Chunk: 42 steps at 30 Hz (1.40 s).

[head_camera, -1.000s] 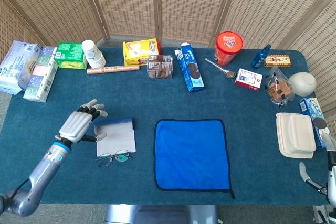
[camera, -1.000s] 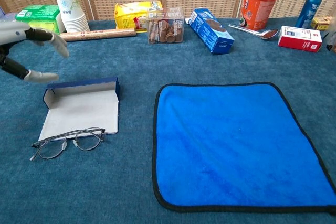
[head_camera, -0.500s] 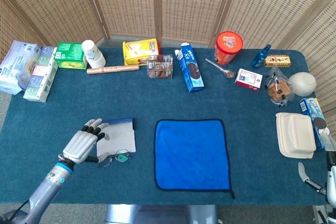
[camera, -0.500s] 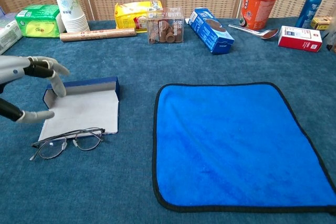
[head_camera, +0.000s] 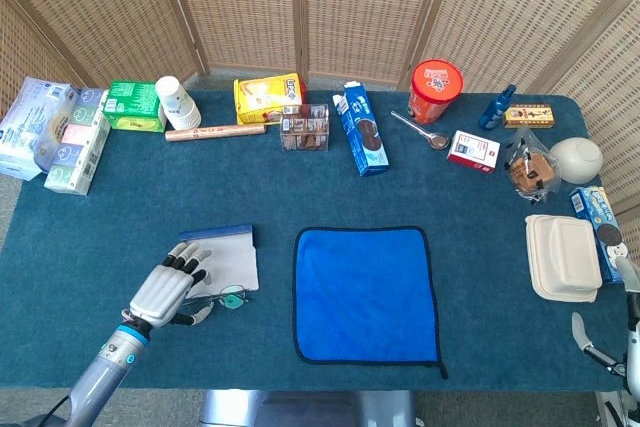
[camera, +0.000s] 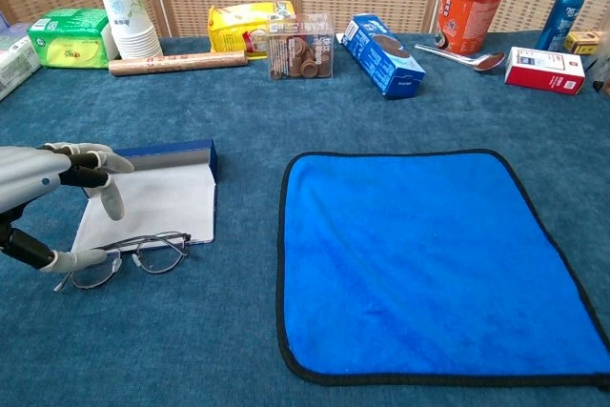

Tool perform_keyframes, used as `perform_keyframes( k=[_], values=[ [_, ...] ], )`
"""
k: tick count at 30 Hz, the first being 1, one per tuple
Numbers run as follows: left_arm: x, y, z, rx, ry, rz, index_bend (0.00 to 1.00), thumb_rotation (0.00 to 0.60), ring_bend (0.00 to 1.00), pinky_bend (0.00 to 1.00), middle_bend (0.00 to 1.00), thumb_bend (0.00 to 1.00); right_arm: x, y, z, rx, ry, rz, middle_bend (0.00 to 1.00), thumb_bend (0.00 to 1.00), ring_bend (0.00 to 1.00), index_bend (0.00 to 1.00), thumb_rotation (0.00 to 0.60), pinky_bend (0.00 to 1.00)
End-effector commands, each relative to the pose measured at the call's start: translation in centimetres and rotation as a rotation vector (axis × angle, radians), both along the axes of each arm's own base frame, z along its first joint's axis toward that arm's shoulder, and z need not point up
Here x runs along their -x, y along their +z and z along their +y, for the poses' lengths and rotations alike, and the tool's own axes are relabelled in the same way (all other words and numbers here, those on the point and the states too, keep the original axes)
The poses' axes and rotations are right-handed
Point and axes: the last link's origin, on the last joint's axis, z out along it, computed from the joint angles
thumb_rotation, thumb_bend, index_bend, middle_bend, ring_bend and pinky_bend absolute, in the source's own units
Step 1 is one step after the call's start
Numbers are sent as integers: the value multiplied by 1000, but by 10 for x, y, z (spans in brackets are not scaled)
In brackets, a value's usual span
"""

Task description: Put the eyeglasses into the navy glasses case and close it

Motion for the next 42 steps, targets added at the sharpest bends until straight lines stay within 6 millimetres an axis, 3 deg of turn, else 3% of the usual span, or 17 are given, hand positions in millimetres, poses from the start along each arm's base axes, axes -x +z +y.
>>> perform_keyframes(
  k=[1, 16, 42],
  values=[
    [0, -4, 0, -14, -6, 10, 376, 425, 0, 30, 117, 242, 1, 1, 1, 4, -3, -1, 127, 373, 0, 69, 338, 93],
    [-3, -22, -1, -31, 4, 4, 421, 421, 0, 30, 126, 255, 6, 6, 6, 22, -8, -19, 126, 374, 0, 64, 340, 92],
    [-4, -28, -6, -48, -4, 19, 463, 424, 0, 30, 134, 298, 8, 10, 11, 50, 11, -56, 127, 372, 0, 59, 338, 93]
  ],
)
